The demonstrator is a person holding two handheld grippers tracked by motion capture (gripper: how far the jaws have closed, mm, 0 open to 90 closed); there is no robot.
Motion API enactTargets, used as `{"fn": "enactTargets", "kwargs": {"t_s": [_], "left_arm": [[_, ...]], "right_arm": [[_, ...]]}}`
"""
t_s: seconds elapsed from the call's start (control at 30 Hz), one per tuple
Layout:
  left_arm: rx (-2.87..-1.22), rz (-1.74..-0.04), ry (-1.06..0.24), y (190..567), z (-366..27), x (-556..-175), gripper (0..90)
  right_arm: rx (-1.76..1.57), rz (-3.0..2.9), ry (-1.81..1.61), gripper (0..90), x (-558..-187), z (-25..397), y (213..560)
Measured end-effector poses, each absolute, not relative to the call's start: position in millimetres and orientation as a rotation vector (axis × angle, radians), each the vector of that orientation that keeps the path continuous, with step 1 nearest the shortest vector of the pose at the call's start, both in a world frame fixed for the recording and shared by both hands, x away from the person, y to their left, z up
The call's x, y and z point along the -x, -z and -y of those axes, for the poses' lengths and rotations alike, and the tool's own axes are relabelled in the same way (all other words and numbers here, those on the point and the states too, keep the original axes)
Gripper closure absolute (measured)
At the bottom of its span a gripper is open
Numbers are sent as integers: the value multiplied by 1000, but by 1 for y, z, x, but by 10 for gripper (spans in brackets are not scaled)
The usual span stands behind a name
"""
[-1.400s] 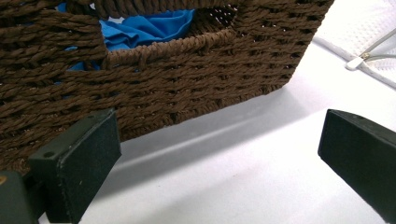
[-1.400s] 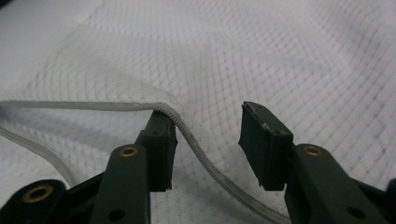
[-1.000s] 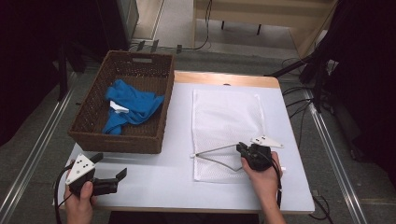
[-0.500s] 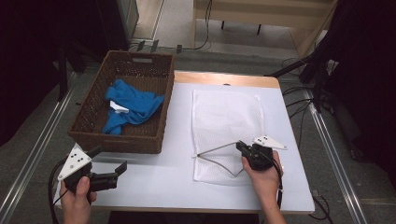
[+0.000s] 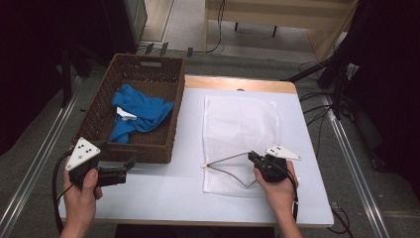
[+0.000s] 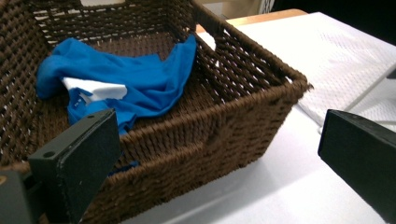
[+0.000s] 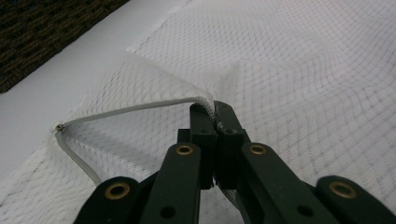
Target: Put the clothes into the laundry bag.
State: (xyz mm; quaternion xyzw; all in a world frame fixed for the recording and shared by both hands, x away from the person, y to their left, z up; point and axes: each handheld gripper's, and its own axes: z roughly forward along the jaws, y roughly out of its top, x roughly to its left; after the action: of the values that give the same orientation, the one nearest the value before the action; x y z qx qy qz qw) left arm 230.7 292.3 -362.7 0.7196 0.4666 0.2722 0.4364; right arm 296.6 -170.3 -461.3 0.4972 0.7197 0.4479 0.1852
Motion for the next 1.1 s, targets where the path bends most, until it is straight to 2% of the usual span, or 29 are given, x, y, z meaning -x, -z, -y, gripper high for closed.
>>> {"fn": "enactTargets", "kwargs": {"t_s": [0.43,1.1], "left_arm": [[-1800,-1169,-677,348,-285,-256,0],[-1803,-1286,-693,337,-293,-319,0]], "right_arm": [[-1404,-2017,-1289,895,-296,171,459],[-1390,-2026,-1278,894,-296,170,461]]}}
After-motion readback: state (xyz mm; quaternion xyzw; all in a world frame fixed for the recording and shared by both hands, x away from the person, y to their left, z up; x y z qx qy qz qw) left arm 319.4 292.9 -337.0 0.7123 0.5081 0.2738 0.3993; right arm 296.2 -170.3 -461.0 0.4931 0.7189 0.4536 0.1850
